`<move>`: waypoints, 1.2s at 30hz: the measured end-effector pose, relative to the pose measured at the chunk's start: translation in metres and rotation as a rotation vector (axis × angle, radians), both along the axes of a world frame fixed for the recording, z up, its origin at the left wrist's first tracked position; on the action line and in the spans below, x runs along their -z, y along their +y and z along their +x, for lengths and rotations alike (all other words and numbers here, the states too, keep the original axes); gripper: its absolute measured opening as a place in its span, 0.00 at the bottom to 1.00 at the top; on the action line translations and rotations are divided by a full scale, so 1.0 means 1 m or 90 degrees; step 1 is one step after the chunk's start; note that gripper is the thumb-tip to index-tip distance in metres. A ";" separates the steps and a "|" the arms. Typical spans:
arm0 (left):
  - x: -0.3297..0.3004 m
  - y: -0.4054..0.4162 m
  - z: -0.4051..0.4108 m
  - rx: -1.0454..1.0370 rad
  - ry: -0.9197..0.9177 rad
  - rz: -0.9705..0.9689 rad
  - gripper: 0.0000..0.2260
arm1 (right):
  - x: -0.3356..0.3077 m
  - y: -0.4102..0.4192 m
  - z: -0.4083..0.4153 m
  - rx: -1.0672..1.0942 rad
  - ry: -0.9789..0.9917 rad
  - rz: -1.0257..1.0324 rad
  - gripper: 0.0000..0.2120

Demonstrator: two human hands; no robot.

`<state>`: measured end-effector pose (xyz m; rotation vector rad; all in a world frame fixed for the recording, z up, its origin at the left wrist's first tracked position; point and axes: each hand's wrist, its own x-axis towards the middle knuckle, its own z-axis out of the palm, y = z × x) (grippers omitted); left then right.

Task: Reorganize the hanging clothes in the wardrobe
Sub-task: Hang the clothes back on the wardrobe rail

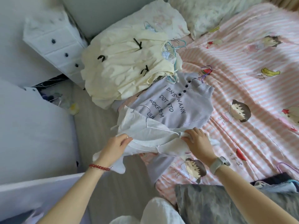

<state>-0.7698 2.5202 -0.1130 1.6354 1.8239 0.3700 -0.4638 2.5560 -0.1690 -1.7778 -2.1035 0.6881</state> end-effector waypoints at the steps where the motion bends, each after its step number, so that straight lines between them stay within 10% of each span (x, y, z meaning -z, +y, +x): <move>1: -0.003 -0.017 -0.012 -0.029 0.002 0.005 0.18 | -0.002 0.001 -0.016 -0.027 -0.005 -0.001 0.10; 21: -0.033 -0.465 -0.176 -0.816 0.093 0.202 0.04 | -0.085 -0.217 -0.353 -0.735 0.089 0.072 0.09; 36: -0.182 -0.662 -0.248 -1.134 0.557 0.358 0.09 | -0.235 -0.401 -0.547 -1.095 0.297 0.261 0.10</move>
